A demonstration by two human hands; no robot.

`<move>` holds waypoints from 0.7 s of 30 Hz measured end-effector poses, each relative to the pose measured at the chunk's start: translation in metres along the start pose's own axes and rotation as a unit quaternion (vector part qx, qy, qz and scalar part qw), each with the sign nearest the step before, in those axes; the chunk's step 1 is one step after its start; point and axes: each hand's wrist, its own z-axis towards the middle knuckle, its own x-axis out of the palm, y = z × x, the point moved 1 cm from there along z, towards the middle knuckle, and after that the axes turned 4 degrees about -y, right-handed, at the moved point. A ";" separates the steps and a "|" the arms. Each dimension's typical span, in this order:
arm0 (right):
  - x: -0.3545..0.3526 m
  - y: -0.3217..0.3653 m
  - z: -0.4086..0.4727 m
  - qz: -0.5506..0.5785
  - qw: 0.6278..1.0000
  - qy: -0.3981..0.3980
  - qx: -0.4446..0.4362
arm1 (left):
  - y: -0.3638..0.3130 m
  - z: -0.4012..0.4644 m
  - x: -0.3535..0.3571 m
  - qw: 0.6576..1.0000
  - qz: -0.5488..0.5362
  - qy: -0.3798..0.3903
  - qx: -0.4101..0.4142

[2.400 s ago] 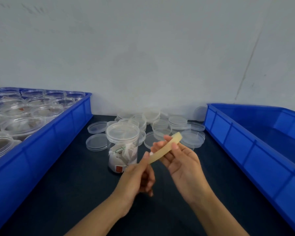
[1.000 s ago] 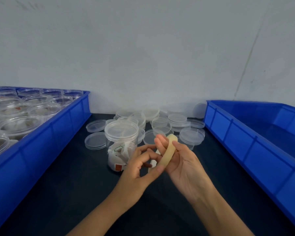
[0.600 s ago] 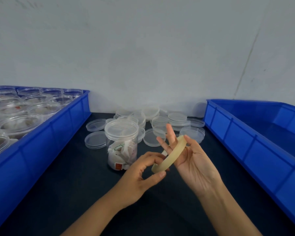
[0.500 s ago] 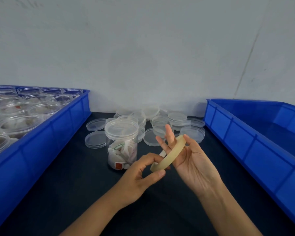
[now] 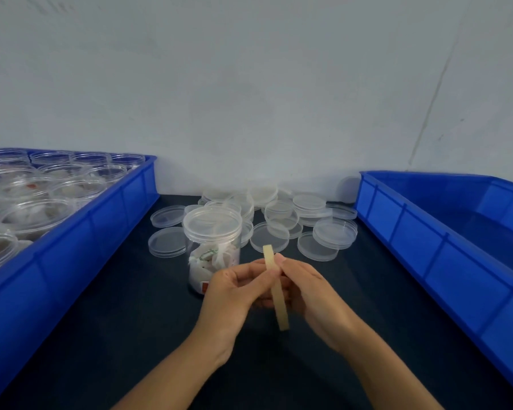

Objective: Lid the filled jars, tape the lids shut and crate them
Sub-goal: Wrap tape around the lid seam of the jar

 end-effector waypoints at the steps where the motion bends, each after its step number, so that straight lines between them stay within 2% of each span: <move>1: 0.000 0.001 -0.001 0.001 1.000 0.015 0.002 | -0.002 0.000 0.000 1.000 -0.016 -0.008 -0.010; 6: -0.004 0.002 -0.001 -0.075 0.995 0.007 -0.063 | -0.009 0.003 -0.002 0.991 -0.122 -0.017 -0.054; 9: -0.005 0.006 -0.006 -0.112 0.988 0.031 -0.105 | -0.013 0.005 -0.002 0.989 -0.139 -0.023 -0.047; 11: -0.002 0.006 -0.006 -0.125 0.985 0.043 -0.113 | -0.014 0.004 -0.002 0.996 -0.065 -0.058 -0.012; 12: -0.002 0.005 -0.005 -0.130 0.985 0.041 -0.109 | -0.014 0.003 -0.004 0.996 0.022 -0.083 0.035; 13: -0.003 0.006 -0.005 -0.132 0.985 0.039 -0.099 | -0.016 0.003 -0.008 0.980 0.129 -0.105 0.106; 14: -0.005 0.006 -0.006 -0.130 0.987 0.038 -0.086 | -0.019 0.002 -0.013 0.949 0.231 -0.108 0.187; 16: -0.006 0.014 -0.005 -0.124 0.989 0.049 -0.059 | -0.024 0.002 -0.020 0.860 0.399 -0.048 0.314; 17: -0.006 0.018 -0.005 -0.131 0.989 0.059 -0.042 | -0.026 0.003 -0.024 0.809 0.471 -0.012 0.350; 19: -0.005 0.025 -0.003 -0.154 0.985 0.074 0.012 | -0.028 0.005 -0.026 0.711 0.573 0.011 0.407; 20: -0.004 0.026 -0.003 -0.151 0.985 0.083 0.028 | -0.029 0.006 -0.027 0.684 0.594 0.008 0.424; 21: -0.003 0.026 -0.004 -0.137 0.986 0.090 0.023 | -0.029 0.006 -0.027 0.677 0.596 0.000 0.432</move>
